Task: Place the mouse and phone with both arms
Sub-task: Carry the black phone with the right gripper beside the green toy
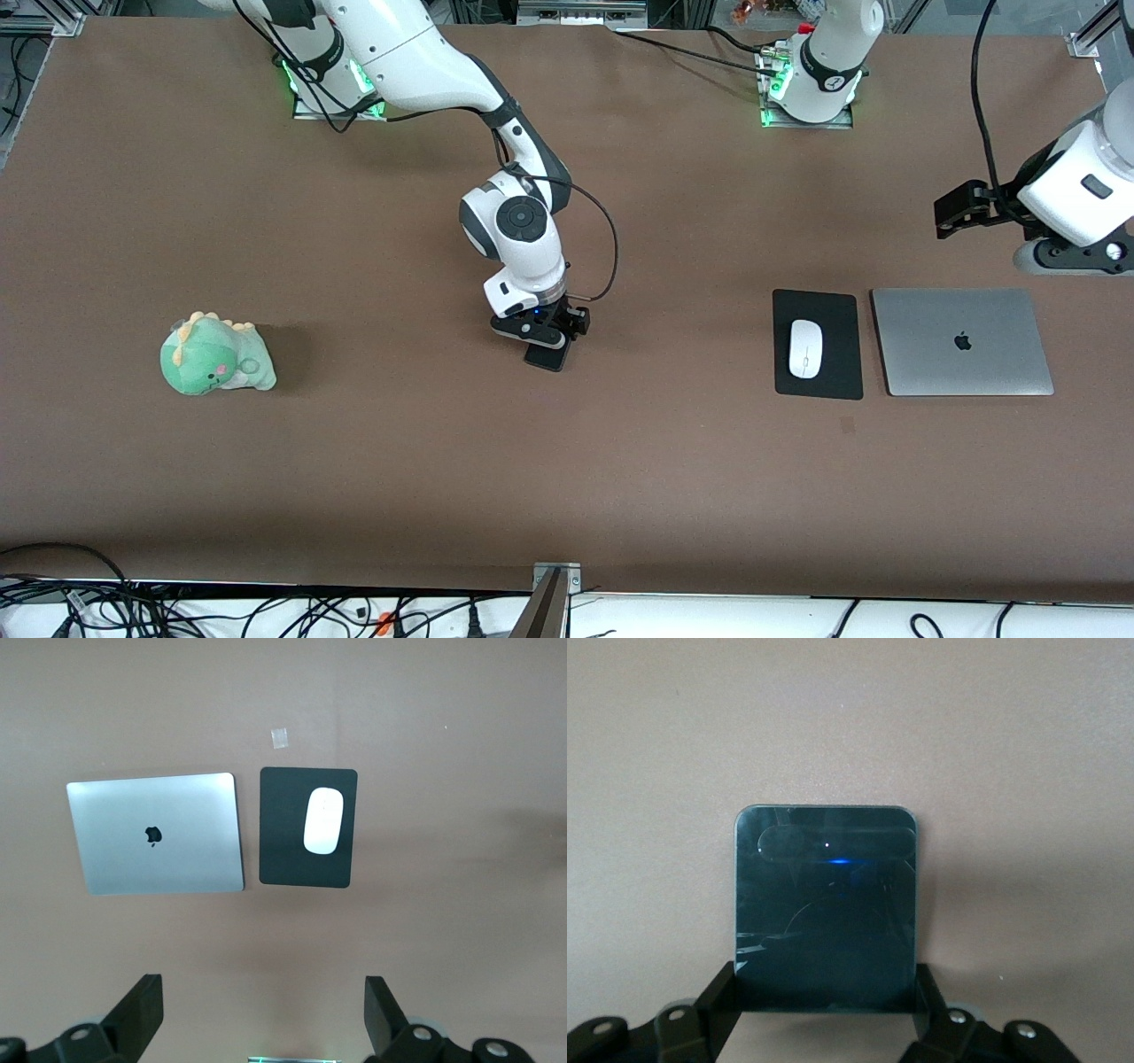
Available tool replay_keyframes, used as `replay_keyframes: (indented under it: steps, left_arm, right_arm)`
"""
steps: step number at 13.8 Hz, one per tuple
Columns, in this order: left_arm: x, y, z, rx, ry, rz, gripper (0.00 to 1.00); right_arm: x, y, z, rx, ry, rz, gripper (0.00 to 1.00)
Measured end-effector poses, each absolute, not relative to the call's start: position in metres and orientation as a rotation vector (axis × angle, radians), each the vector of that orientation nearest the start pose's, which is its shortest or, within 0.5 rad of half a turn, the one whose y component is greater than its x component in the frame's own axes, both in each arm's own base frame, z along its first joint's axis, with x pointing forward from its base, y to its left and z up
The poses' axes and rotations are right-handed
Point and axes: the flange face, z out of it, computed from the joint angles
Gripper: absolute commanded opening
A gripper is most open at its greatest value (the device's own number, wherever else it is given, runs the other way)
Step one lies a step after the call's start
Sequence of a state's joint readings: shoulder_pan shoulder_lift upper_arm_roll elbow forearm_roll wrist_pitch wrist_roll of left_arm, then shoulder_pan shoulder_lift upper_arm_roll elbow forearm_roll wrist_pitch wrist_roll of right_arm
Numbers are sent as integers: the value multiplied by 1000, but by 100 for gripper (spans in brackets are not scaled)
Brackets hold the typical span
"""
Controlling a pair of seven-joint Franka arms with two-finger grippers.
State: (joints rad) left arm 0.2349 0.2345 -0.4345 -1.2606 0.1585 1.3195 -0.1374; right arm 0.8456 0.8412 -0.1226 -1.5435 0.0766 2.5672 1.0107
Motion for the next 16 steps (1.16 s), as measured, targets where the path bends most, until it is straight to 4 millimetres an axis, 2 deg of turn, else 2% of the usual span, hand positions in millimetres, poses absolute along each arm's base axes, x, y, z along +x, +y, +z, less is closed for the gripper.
replay_keyframes:
  steps: [3, 4, 6, 9, 11, 13, 16]
  left_arm:
    - [591, -64, 619, -3058, 42, 180, 100]
    - [589, -60, 618, -3065, 26, 127, 100]
    - [569, -49, 614, -3088, 2, 27, 100]
    - [527, -22, 608, -3100, -22, -35, 100]
    - [516, -14, 607, -3101, -31, -45, 100]
    - [516, -21, 608, -3101, -12, -59, 100]
    - [520, -27, 605, -3099, 1, -41, 100]
  right_arm:
    - [542, 475, 177, -3037, 387, -208, 52]
    - [551, 466, 183, -3064, 352, -193, 52]
    - [578, 436, 207, -3116, 261, -143, 52]
    - [622, 363, 245, -3164, 86, -64, 52]
    - [647, 307, 258, -3179, -34, -11, 52]
    - [665, 251, 254, -3184, -126, 44, 52]
    - [672, 186, 233, -3188, -163, 127, 53]
